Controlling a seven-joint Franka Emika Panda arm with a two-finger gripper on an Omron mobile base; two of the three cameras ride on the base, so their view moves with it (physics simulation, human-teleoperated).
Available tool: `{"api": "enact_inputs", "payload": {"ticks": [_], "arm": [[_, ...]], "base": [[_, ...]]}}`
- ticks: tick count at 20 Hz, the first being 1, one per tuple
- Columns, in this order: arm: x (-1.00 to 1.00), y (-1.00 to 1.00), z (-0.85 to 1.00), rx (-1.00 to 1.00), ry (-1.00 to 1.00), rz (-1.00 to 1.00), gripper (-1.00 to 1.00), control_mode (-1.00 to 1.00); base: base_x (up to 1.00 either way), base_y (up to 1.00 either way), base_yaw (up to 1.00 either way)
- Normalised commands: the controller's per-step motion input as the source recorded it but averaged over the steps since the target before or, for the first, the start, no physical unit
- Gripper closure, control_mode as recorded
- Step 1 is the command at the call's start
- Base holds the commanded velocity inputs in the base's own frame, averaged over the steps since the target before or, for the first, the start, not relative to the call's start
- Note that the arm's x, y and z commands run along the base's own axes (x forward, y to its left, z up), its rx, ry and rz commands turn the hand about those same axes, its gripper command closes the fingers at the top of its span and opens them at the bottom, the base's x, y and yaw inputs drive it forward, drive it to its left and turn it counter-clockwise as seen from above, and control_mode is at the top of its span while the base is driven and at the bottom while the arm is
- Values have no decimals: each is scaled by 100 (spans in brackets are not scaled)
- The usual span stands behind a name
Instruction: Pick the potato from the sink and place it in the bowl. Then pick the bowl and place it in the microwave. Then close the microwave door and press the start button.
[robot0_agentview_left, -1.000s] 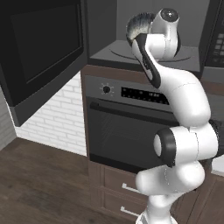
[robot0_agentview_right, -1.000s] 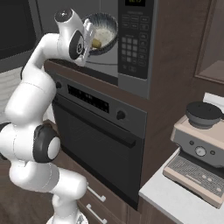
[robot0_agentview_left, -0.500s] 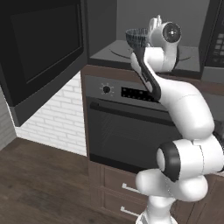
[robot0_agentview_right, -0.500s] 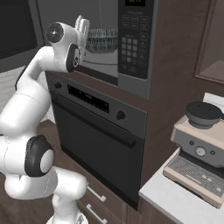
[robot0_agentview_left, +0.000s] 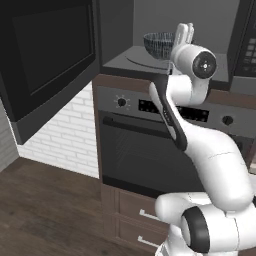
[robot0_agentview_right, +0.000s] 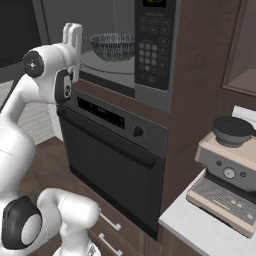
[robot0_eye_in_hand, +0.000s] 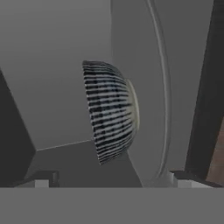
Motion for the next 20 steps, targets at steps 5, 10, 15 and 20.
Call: {"api": "enact_inputs", "payload": {"ticks": [5,10,15,20], "arm": [[-100,6,32,1,5,0,-100,-100],[-100,16,2,3,2,0,-100,-100],[-100,34,-12,0,-5,0,-100,-100],[-100,48,-34,0,-37,0,-100,-100]], "base": [[0,0,0],[0,0,0],[0,0,0],[0,0,0]]}}
